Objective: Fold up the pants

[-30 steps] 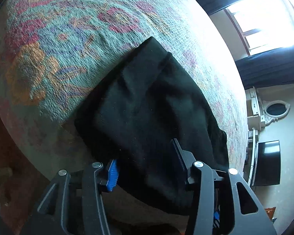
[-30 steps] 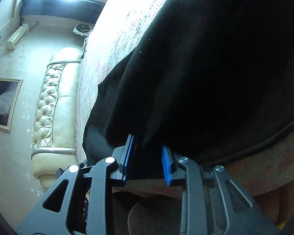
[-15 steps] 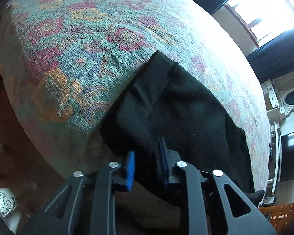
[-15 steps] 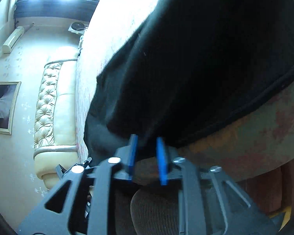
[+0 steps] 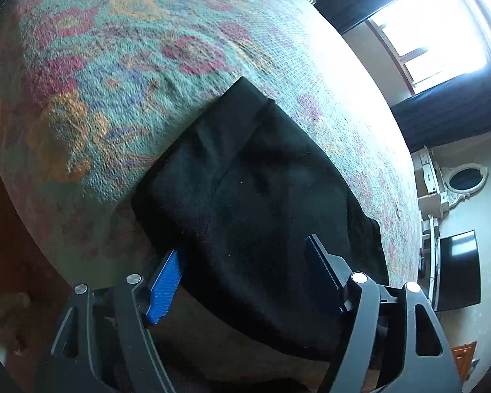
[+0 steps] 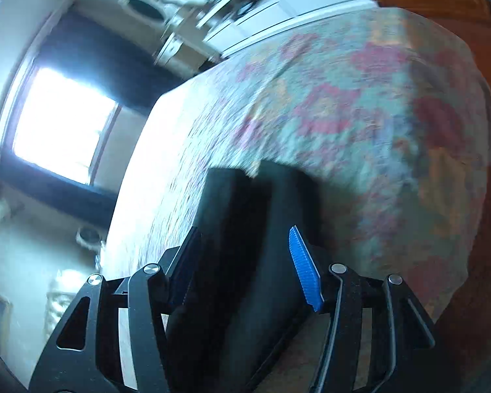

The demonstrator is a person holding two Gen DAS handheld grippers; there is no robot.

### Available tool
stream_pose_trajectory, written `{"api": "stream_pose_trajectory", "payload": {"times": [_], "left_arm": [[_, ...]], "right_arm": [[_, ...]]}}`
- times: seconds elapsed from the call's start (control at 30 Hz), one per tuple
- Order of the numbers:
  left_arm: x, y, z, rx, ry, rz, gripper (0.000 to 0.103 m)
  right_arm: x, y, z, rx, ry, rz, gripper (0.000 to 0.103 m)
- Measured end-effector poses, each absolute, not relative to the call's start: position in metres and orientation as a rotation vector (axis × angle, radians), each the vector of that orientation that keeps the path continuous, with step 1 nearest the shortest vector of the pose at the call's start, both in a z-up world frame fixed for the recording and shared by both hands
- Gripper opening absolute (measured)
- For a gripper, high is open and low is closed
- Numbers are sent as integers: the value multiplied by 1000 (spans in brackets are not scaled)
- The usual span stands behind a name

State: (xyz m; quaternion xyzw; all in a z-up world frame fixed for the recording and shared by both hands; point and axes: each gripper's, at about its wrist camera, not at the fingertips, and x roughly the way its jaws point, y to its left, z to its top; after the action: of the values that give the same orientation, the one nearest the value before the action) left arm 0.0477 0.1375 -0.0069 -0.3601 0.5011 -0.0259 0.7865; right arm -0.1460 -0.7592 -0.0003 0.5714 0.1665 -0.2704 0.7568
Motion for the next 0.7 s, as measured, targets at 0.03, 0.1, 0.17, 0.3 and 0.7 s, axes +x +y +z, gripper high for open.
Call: {"api": "stream_pose_trajectory", "payload": {"times": [0.03, 0.1, 0.17, 0.3, 0.7], "left_arm": [[48, 137, -9, -790, 1088, -58, 72], [51, 134, -9, -777, 1092, -60, 72], [49, 133, -10, -745, 1095, -63, 72], [51, 125, -14, -711, 1093, -63, 75], [52, 125, -16, -714, 1108, -68, 76]], "right_arm": [[-161, -762, -13, 1337, 329, -576, 55], [-169, -751, -38, 1479, 341, -489, 55], [-160, -730, -60, 1573, 357, -359, 55], [-123, -697, -81, 1623, 333, -221, 57], [-141, -718, -87, 1543, 190, -469, 66]]}}
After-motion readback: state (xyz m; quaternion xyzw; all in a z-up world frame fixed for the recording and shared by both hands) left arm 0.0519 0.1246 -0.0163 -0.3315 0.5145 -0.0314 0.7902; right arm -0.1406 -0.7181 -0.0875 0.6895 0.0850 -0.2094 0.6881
